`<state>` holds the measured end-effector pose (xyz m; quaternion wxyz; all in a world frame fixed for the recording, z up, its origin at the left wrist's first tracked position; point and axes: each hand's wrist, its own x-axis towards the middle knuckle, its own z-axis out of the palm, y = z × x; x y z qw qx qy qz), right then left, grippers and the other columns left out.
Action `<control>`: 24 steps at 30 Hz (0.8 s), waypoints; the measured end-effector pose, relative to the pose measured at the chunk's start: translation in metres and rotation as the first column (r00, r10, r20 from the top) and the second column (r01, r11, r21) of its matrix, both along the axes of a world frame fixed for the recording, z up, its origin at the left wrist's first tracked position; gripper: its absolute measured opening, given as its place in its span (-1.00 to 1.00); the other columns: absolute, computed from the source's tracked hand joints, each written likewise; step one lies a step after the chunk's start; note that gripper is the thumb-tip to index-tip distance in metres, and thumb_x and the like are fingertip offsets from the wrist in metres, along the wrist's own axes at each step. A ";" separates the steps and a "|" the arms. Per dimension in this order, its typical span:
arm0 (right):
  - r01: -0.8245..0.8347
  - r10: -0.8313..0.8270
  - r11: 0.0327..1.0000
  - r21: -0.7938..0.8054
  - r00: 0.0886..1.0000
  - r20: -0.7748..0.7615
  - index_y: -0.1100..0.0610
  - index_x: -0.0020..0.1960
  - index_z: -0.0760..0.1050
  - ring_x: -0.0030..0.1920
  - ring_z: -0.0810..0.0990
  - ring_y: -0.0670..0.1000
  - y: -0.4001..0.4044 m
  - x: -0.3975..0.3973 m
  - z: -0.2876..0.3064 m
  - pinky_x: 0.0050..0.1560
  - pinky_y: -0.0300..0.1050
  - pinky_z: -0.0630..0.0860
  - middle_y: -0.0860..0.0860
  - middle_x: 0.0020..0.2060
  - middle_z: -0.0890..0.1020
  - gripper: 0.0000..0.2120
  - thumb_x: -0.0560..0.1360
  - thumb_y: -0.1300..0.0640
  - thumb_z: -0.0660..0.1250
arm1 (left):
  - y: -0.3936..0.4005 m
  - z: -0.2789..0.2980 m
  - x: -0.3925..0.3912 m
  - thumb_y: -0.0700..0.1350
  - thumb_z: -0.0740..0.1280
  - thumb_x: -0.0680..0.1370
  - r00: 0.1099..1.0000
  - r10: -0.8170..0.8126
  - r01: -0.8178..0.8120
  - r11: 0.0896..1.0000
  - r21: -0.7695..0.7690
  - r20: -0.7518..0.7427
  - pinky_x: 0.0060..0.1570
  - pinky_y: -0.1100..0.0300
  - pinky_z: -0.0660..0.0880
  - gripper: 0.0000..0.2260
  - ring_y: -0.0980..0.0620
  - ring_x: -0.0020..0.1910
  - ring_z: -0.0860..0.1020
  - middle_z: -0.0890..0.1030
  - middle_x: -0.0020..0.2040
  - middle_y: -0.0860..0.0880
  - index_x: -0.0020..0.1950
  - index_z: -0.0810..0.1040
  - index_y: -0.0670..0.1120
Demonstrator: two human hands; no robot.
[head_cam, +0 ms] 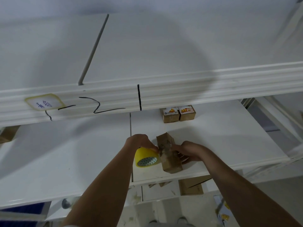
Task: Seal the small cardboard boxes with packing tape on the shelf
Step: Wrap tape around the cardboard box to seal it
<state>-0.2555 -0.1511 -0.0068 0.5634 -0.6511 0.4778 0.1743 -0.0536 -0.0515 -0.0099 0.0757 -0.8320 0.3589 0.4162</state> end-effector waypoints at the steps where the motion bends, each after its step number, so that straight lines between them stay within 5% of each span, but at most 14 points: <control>1: -0.023 0.023 1.000 -0.008 1.000 -0.016 0.24 0.18 0.54 0.08 0.66 0.15 -0.001 0.000 0.001 0.19 0.15 0.60 0.16 0.07 0.67 -0.50 0.47 -0.15 0.40 | -0.001 0.000 0.000 0.45 0.50 0.08 1.000 0.006 -0.006 1.000 0.000 -0.007 0.21 -0.08 0.53 -0.12 -0.17 0.11 0.56 0.56 0.12 -0.09 0.24 0.49 -0.04; 15: -0.166 0.145 0.977 -0.137 0.978 -0.147 0.30 0.18 0.56 -0.02 0.72 0.11 -0.018 0.016 0.024 0.09 0.05 0.65 0.17 0.00 0.70 -0.77 0.55 0.26 0.38 | -0.013 -0.005 -0.022 0.45 0.50 0.08 0.991 0.102 -0.109 0.990 -0.090 -0.082 0.20 -0.09 0.53 -0.06 -0.16 0.13 0.55 0.56 0.14 -0.09 0.29 0.48 -0.07; 19: -0.193 0.148 0.952 -0.238 0.970 -0.193 0.30 0.22 0.48 0.08 0.66 0.16 -0.010 0.027 0.023 0.17 0.07 0.61 0.20 0.10 0.64 -0.72 0.60 0.13 0.32 | -0.021 -0.006 -0.030 0.38 0.51 0.25 0.996 0.085 -0.087 0.988 -0.131 -0.016 0.14 -0.01 0.54 -0.19 -0.14 0.13 0.56 0.57 0.18 -0.10 0.32 0.47 -0.10; 24: -0.149 0.132 0.987 -0.061 0.965 -0.227 0.23 0.35 0.39 0.31 0.53 0.14 -0.007 0.027 0.017 0.30 0.08 0.52 0.16 0.33 0.50 -0.48 0.54 -0.07 0.40 | -0.021 0.003 -0.032 0.31 0.52 0.32 0.999 0.034 -0.028 0.988 -0.151 0.038 -0.04 0.06 0.49 -0.27 -0.09 -0.01 0.51 0.55 0.07 -0.07 0.29 0.48 -0.13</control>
